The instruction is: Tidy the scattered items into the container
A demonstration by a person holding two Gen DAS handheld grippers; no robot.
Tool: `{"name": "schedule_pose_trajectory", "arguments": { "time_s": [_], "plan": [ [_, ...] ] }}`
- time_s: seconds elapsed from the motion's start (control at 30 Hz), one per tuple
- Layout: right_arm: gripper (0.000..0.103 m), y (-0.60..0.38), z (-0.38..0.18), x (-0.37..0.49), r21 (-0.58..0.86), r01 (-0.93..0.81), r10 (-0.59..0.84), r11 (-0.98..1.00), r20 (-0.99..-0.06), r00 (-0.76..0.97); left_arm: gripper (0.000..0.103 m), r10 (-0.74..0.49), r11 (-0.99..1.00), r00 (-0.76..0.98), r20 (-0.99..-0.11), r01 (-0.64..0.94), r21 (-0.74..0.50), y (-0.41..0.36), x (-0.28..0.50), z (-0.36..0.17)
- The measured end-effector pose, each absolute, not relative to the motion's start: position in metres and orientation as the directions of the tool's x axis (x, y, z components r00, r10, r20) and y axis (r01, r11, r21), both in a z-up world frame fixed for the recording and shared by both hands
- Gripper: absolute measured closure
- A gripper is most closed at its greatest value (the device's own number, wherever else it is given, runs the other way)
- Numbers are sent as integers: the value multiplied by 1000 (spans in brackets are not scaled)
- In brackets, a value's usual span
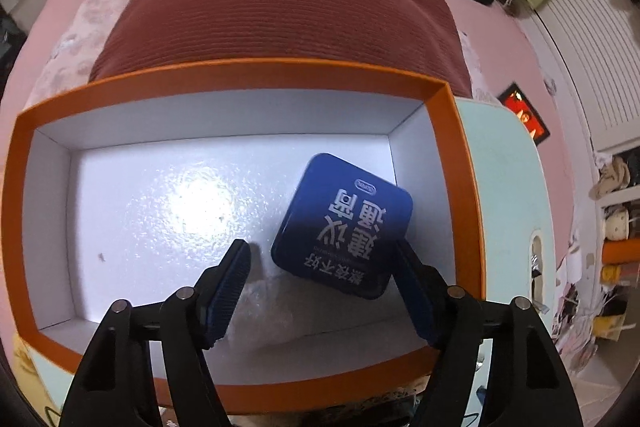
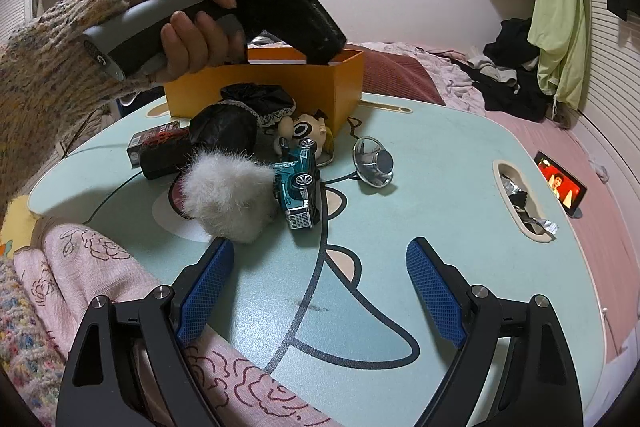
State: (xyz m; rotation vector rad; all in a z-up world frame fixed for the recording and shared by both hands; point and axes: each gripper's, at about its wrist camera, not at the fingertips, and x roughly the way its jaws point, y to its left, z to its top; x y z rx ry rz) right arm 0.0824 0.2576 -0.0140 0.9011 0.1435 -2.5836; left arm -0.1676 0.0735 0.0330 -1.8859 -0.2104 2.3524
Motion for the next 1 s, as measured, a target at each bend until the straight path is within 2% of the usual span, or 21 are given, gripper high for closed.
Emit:
{"name": "schedule_pose_trajectory", "arguments": {
  "time_s": [0.13,0.3,0.4,0.67,0.8,1.0],
  "plan": [
    [15,258,-14,82,34,402,-336,-915,-616,-713,31,191,-981,-225,-955,-28,-190,84,-171,40],
    [15,258,-14,82,34,402,-336,-915,-616,-713,30,142,-989,-200,-969,-80,-128,94,-176,26],
    [15,258,-14,81,36,403,-337,-915,-616,-712,31,164,-986,-224,-961,-77,-150,84,-178,23],
    [15,255,-11,82,35,405,-339,-914,-615,-712,35,147,-983,-303,-941,-153,-105,82,-170,27],
    [15,255,-11,83,35,405,-339,-914,-615,-712,35,186,-978,-371,-910,-156,-137,81,-166,45],
    [15,253,-11,83,35,405,-339,-914,-615,-712,36,290,-956,-527,-799,-200,-216,57,-124,117]
  ]
}}
